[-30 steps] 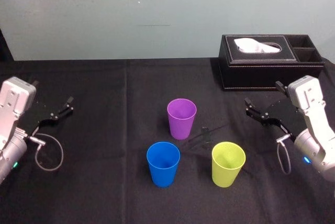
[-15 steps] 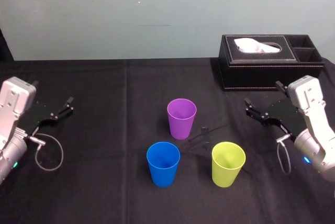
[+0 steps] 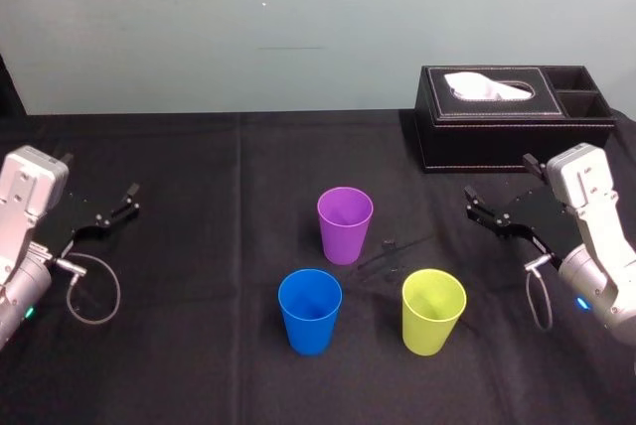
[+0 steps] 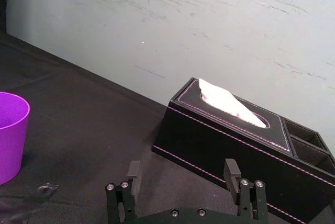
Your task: Stack the three plastic cups sequentially using one hand.
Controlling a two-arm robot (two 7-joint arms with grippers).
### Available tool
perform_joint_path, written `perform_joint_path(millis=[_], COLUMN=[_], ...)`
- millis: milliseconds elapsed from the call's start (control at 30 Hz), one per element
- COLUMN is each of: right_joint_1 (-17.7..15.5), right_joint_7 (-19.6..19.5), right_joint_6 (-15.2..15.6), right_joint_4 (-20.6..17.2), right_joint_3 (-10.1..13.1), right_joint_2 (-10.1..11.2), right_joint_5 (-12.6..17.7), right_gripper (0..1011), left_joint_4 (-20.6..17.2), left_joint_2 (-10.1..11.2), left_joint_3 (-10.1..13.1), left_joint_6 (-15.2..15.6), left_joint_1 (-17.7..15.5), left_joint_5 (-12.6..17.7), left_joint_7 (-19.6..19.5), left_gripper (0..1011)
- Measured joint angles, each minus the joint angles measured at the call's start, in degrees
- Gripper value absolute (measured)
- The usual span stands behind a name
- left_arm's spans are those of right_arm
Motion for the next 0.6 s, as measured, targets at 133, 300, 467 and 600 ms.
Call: perform_joint_path(millis=[133, 300, 467, 600], right_joint_1=[0.0, 0.0, -0.7, -2.1], right_joint_7=[0.0, 0.0, 1.0, 3.6], right_joint_6=[0.0, 0.0, -0.1, -0.5], right_joint_4=[0.0, 0.0, -0.4, -1.7], right_joint_3=[0.0, 0.0, 0.8, 2.4], right_joint_2=[0.0, 0.0, 0.0, 0.7], right_joint_5=[0.0, 0.0, 0.6, 2.9], right_gripper=[1000, 1000, 1000, 1000], left_joint_4=[0.0, 0.0, 0.0, 0.0], left_joint_2=[0.0, 0.0, 0.0, 0.0], left_joint_3=[0.0, 0.0, 0.0, 0.0], left_joint_6=[0.0, 0.0, 0.0, 0.0], left_joint_1=[0.0, 0.0, 0.0, 0.0], left_joint_5=[0.0, 0.0, 0.0, 0.0], left_joint_7=[0.0, 0.0, 0.0, 0.0], left_gripper=[1011, 1011, 1011, 1011])
